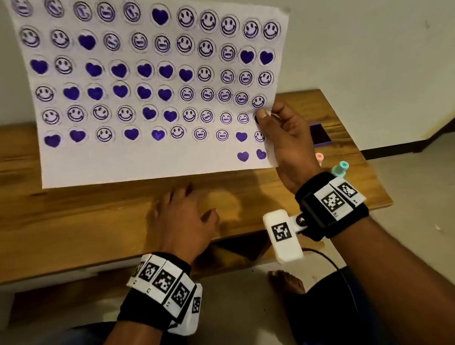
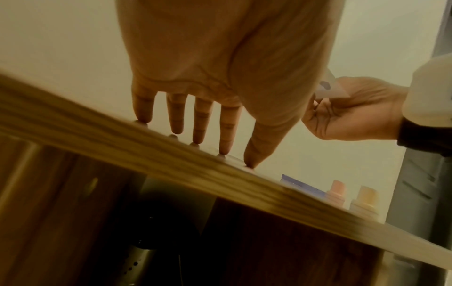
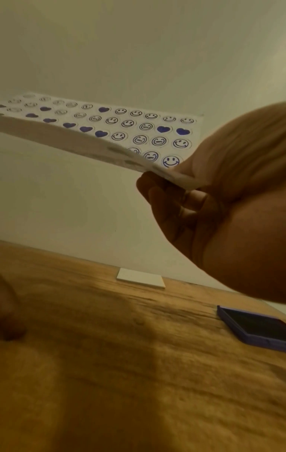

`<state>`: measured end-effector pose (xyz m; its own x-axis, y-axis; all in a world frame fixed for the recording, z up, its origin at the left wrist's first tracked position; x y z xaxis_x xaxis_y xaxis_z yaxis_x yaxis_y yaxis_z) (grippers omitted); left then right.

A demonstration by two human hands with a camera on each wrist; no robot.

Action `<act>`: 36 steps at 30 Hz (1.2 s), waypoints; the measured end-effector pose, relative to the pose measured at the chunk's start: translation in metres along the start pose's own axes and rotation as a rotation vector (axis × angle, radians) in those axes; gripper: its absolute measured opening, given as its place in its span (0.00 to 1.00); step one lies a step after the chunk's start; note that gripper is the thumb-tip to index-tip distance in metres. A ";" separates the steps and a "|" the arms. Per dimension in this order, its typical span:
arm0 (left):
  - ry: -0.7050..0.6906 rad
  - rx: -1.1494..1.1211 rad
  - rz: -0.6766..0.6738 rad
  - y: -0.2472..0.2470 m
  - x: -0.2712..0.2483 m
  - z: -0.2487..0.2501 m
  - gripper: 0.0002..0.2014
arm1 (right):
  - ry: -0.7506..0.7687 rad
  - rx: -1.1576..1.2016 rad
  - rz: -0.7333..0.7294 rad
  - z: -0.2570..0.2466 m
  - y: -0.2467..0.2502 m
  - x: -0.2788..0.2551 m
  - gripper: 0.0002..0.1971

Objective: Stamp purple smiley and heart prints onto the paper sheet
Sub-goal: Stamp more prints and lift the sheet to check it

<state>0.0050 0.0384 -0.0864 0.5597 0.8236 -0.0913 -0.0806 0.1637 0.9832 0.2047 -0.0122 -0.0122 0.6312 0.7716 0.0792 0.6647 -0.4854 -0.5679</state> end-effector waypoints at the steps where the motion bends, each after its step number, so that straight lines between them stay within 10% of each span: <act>1: 0.006 0.002 -0.019 0.000 -0.001 0.000 0.24 | -0.007 -0.007 -0.001 0.001 -0.001 -0.002 0.07; 36: -0.015 0.027 -0.023 0.005 0.000 -0.001 0.25 | 0.020 -0.059 0.043 -0.010 0.000 -0.013 0.06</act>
<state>0.0040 0.0395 -0.0818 0.5732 0.8117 -0.1118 -0.0453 0.1677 0.9848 0.2009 -0.0264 -0.0052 0.6675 0.7411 0.0724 0.6587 -0.5423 -0.5216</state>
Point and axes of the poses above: each hand's wrist, its own x-axis towards the middle knuckle, its own y-axis out of the back of the hand, z = x × y, the point moved 9 cm from there along x, towards the middle knuckle, and after that the axes turned 11 degrees about x, right-handed, at the moved point
